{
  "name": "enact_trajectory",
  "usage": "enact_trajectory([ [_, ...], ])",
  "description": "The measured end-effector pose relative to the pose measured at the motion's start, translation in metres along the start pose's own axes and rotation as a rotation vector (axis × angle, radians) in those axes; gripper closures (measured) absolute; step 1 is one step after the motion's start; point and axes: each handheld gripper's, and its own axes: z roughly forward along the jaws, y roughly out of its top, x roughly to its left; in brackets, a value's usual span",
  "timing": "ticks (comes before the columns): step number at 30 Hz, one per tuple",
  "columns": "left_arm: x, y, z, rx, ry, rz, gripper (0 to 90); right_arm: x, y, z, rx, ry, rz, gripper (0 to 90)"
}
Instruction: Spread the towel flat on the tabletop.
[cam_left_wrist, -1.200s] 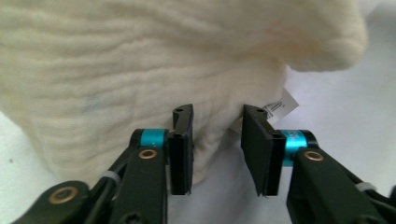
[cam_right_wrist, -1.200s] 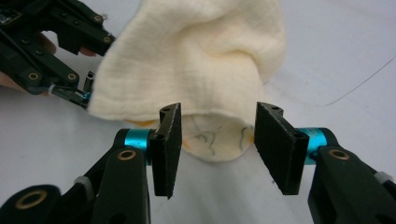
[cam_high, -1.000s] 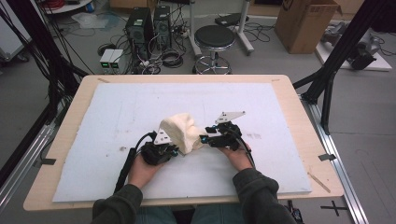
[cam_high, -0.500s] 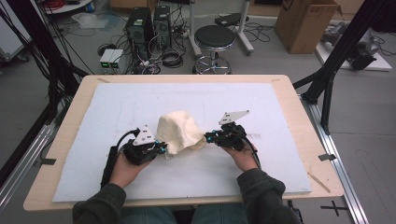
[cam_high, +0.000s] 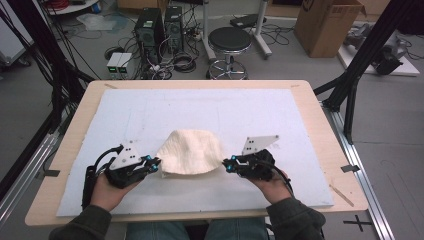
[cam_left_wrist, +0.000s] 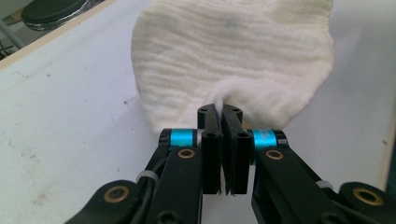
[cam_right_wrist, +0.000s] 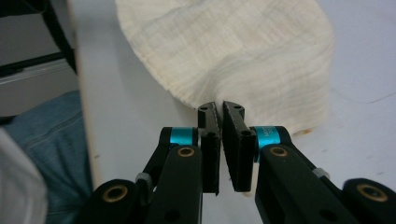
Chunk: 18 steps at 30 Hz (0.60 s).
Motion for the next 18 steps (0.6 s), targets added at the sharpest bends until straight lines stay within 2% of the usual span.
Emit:
enact_trajectory([
  [6, -0.016, -0.016, -0.015, 0.019, -0.028, 0.018, 86.3, 0.033, -0.015, 0.001, 0.047, 0.062, -0.018, 85.1],
  [9, -0.023, -0.026, -0.015, 0.038, -0.049, 0.020, 86.3, 0.043, -0.022, 0.006, 0.068, 0.086, -0.016, 85.0],
  [13, -0.027, -0.037, -0.008, 0.041, -0.097, 0.003, 84.5, 0.045, -0.032, 0.016, 0.111, 0.102, -0.004, 81.2],
  [16, -0.028, -0.039, -0.007, 0.026, -0.113, -0.011, 71.3, 0.040, -0.033, 0.015, 0.092, 0.122, 0.019, 72.6],
  [18, -0.025, -0.037, -0.009, 0.003, -0.108, -0.020, 63.4, 0.038, -0.031, 0.010, 0.073, 0.107, 0.017, 67.6],
])
